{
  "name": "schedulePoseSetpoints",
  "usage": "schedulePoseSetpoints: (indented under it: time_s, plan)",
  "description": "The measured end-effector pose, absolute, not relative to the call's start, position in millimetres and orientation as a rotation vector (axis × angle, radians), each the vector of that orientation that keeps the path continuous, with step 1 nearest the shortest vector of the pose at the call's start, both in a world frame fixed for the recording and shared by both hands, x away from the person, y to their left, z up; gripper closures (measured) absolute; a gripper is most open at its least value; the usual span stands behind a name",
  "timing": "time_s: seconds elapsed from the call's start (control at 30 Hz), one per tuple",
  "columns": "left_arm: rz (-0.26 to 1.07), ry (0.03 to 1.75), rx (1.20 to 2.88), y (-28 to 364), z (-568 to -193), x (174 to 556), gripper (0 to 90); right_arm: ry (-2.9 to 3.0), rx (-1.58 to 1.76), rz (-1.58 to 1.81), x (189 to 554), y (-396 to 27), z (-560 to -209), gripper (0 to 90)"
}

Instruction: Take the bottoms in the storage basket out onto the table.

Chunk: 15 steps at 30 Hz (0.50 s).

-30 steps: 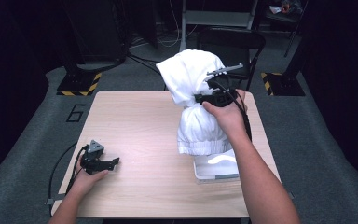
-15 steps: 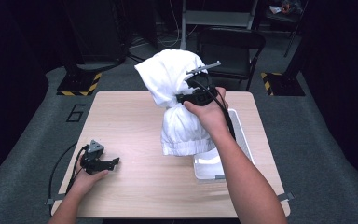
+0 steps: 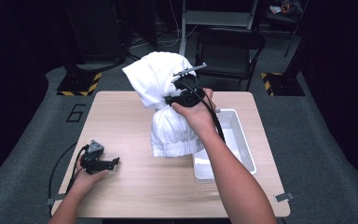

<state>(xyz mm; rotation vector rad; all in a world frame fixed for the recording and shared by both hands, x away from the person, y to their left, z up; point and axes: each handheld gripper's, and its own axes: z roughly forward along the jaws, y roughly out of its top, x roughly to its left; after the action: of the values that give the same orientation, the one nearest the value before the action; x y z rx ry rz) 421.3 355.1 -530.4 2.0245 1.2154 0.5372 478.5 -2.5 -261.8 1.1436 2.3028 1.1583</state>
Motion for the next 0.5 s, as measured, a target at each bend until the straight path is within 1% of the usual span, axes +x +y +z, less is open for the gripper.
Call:
schedulePoseSetpoints:
  time_s: [0.5]
  plan:
    - [0.537, 1.217, 2.022, 355.0, -530.5, 421.3, 13.3, 2.337, 1.115, 1.154, 473.7, 21.4, -268.9, 56.9]
